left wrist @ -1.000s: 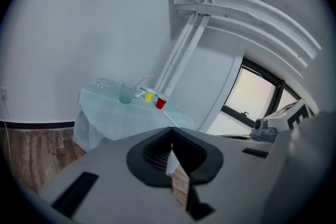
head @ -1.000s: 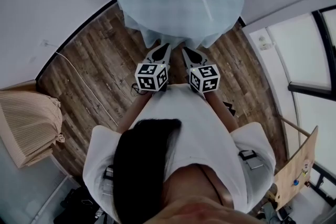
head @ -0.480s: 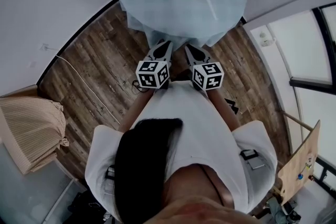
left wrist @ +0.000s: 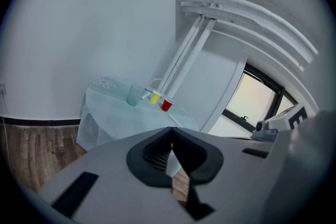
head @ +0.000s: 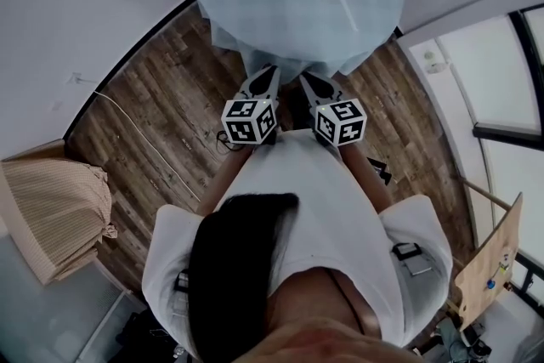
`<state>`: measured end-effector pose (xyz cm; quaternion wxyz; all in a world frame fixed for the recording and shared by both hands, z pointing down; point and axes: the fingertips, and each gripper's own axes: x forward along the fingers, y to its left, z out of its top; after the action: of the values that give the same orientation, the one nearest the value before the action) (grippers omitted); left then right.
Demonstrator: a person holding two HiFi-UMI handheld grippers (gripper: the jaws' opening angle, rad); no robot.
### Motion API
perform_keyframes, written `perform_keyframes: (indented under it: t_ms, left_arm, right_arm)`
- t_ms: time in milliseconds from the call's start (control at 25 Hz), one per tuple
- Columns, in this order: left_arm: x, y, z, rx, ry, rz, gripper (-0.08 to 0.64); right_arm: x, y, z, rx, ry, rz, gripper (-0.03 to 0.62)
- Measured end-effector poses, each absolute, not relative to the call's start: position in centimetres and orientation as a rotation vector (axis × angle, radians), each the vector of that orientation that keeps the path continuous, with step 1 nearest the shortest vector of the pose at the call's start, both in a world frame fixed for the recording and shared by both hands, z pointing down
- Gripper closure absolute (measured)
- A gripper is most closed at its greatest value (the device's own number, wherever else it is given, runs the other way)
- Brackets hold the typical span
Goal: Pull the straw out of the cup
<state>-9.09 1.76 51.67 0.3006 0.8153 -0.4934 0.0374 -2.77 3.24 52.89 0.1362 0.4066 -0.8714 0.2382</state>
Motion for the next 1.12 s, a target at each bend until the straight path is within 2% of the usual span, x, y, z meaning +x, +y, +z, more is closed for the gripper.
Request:
perform_keyframes:
  t_ms: [560,1120]
  left_arm:
    - [-11.3,-1.4,51.5,2.141,-1.406,0.092,0.551]
    - [-12.5,-7.4,51.9,2.106,-1.470,0.144,0.551]
  right_arm:
    - [-4.4,-0.4,52.7,1.118,-2.561,0.670,0.557]
    - [-3.5,-7.8,53.6,1.186,-2.516,0.814,0.557]
